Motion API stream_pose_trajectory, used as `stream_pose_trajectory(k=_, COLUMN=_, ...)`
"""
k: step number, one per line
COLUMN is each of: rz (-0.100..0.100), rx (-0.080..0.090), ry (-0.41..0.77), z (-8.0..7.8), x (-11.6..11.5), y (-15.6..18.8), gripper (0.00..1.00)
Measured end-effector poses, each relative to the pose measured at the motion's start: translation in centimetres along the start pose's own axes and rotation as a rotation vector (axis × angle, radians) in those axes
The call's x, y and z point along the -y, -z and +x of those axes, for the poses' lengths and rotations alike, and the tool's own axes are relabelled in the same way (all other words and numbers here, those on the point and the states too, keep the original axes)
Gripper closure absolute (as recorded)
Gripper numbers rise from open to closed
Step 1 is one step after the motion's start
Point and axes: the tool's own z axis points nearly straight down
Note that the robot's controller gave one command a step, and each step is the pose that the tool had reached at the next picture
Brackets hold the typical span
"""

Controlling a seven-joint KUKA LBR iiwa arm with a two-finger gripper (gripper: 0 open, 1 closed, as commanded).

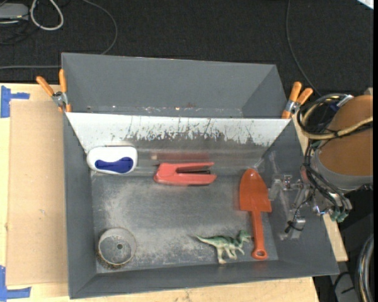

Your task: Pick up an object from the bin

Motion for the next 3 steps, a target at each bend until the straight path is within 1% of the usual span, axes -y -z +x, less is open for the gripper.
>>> stream_pose_trajectory(k=1, rz=0.002, rx=0.008, ry=0.004, z=-0.2, x=-0.1, y=0.4, gripper=0.00)
stream_pose_trajectory(k=2, rz=0.001, rx=0.013, ry=-0.016, z=1.9, x=-5.2, y=-12.0, gripper=0.00)
stream_pose_trajectory(k=3, rz=0.005, rx=0.019, ry=-0.092, z=1.2, x=-5.3, y=-4.8, gripper=0.00)
